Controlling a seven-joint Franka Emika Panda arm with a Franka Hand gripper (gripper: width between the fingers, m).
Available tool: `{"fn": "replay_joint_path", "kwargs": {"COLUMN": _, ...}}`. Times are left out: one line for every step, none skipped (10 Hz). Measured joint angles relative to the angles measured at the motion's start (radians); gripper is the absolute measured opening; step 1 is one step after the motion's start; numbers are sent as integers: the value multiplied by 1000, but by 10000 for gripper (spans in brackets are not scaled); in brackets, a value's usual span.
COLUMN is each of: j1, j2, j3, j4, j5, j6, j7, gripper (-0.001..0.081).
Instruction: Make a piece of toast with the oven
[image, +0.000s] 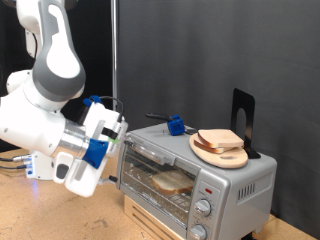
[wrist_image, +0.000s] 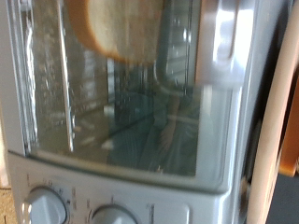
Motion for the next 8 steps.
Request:
{"fn": "replay_joint_path", "kwargs": {"j1": 0, "j2": 33, "j3": 5, "j4": 41, "j5": 15, "j6": 0, "j7": 32, "gripper": 805}}
{"fn": "replay_joint_path", "kwargs": {"j1": 0, "j2": 64, "j3": 11, "j4": 79, "j5": 48, "j6": 22, "j7": 64, "gripper": 805}}
{"fn": "replay_joint_path", "kwargs": {"j1": 1, "j2": 96, "j3": 16, "j4": 110, "j5": 68, "j6": 32, "j7": 84, "gripper": 805}}
{"fn": "replay_joint_path", "kwargs": {"j1": 0, "j2": 95, "j3": 16, "j4": 109, "j5": 56, "j6": 17, "j7": 76, "gripper": 805}}
{"fn": "replay_joint_path", "kwargs": {"j1": -3, "j2": 100, "j3": 16, "j4": 117, "j5": 23, "j6": -28, "j7": 77, "gripper": 805}}
{"fn": "replay_joint_path", "kwargs": {"j1": -3, "j2": 124, "j3": 18, "j4": 153, "j5": -10, "j6": -72, "j7": 78, "gripper": 805}}
{"fn": "replay_joint_path", "kwargs": {"j1": -2, "j2": 166, "j3": 24, "j4": 204, "j5": -23, "j6": -79, "j7": 74, "gripper": 805}}
{"fn": "replay_joint_path", "kwargs": {"j1": 3, "j2": 206, "j3": 30, "j4": 247, "j5": -24, "j6": -60, "j7": 73, "gripper": 805}}
